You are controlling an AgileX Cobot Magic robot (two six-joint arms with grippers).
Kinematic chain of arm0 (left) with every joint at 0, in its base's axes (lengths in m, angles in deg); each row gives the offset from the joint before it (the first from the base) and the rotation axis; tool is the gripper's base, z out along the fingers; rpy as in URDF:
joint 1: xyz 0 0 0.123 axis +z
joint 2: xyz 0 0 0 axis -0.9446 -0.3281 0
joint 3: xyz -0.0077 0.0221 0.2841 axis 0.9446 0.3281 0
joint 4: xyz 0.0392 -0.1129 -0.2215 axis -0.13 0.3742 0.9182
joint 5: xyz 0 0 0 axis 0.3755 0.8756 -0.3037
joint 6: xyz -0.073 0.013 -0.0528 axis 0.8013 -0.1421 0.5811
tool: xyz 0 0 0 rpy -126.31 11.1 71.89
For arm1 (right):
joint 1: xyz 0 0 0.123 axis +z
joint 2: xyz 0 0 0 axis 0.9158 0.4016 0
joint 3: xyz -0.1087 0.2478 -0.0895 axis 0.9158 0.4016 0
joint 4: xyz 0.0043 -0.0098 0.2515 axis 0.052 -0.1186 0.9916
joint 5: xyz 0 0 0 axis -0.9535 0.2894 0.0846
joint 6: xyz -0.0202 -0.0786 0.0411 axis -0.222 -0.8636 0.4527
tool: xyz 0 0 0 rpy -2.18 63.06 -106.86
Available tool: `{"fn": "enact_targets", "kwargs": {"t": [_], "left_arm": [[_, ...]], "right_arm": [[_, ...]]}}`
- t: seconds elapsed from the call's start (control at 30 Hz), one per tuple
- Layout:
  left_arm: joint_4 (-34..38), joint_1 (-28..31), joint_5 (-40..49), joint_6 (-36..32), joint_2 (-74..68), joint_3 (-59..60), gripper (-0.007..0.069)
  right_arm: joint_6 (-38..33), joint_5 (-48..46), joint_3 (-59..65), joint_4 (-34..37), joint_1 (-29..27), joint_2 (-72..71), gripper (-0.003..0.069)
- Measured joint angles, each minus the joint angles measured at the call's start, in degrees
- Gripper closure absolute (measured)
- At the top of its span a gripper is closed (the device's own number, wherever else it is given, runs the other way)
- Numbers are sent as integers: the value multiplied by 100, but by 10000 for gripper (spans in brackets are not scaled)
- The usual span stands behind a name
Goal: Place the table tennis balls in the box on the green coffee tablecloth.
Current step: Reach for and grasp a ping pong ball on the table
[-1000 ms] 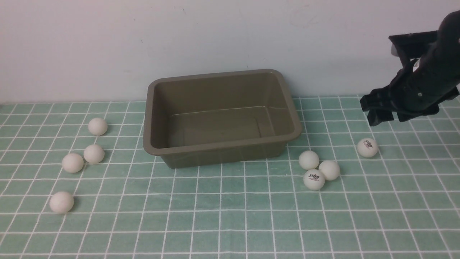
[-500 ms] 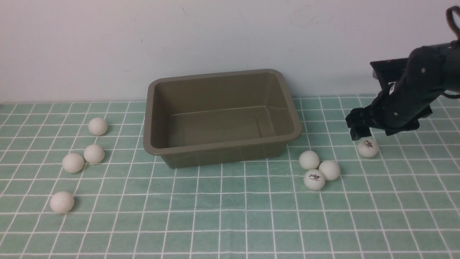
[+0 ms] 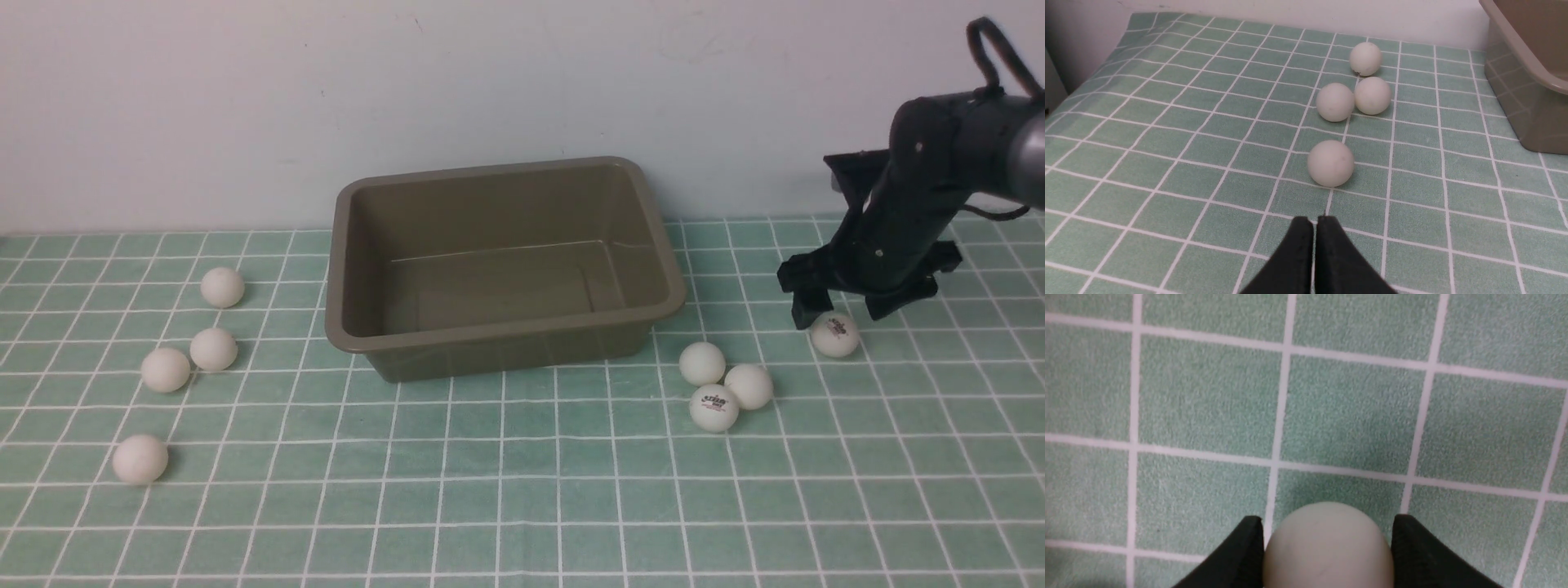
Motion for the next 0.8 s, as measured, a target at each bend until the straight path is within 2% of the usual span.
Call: {"fn": "enact_targets", "kwargs": {"t": [0.17, 0.3, 0.4, 0.63, 0.8], "left_arm": [[0, 0, 0, 0, 0, 0, 629], [0, 0, 0, 0, 0, 0, 629], [0, 0, 0, 0, 0, 0, 629], [0, 0, 0, 0, 0, 0, 629], [0, 0, 0, 0, 0, 0, 629]], "right_arm": [[-190, -663, -635, 349, 0, -27, 298], [-621, -1111, -1600, 1290, 52, -151, 298], [-842, -1184, -2197, 1827, 376, -206, 298], [-835, -675, -2354, 1589, 1669, -44, 298], [-829, -571, -2354, 1496, 1937, 355, 298]]}}
